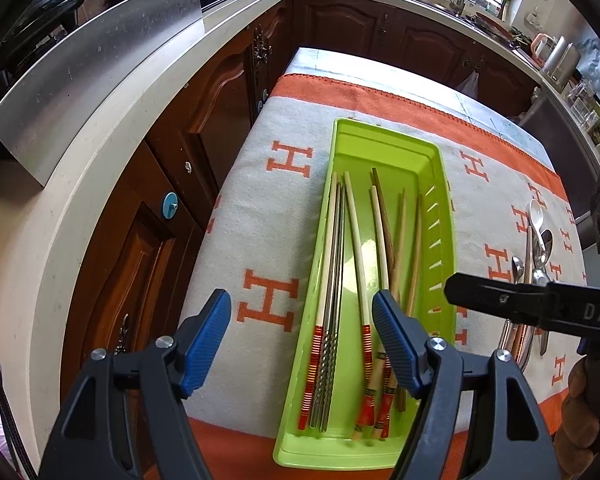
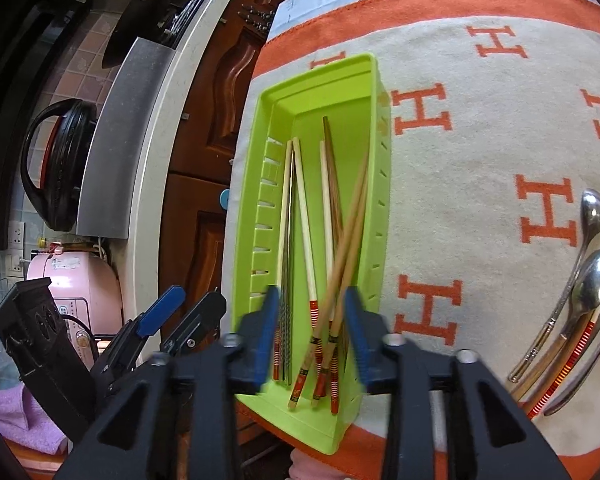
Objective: Organize utensils
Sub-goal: 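Move both tools back over the remaining spoons and chopsticks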
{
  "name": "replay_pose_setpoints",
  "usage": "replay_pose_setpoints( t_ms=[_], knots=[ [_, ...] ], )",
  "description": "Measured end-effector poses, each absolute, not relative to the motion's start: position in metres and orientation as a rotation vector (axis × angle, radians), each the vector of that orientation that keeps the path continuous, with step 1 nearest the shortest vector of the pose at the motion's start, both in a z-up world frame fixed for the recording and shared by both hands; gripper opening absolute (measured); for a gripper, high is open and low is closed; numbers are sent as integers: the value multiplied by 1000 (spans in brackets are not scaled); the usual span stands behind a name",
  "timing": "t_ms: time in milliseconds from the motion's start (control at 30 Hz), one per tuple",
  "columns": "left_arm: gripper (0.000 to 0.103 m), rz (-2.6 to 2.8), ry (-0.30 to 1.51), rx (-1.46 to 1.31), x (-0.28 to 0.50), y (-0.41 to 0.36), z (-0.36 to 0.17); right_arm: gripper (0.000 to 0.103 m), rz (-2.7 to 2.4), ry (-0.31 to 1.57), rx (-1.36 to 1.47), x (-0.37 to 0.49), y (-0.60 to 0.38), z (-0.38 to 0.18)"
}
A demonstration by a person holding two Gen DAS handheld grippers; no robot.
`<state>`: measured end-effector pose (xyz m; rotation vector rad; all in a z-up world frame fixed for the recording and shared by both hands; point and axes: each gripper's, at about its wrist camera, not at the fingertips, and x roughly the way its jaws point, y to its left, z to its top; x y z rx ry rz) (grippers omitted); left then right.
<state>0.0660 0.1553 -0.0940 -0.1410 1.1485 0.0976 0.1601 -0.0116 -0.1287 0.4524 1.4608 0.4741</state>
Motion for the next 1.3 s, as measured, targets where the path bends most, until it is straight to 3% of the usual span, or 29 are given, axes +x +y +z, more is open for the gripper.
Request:
replay_pose_setpoints(
  t_ms=[567, 1300],
  knots=[
    [72, 50, 1149, -99, 58, 120, -84, 41, 460, 1330, 306, 123, -55, -86],
    [72, -60, 1164, 5, 58, 52, -78, 41, 275, 1304, 385, 95, -175, -102]
  ],
)
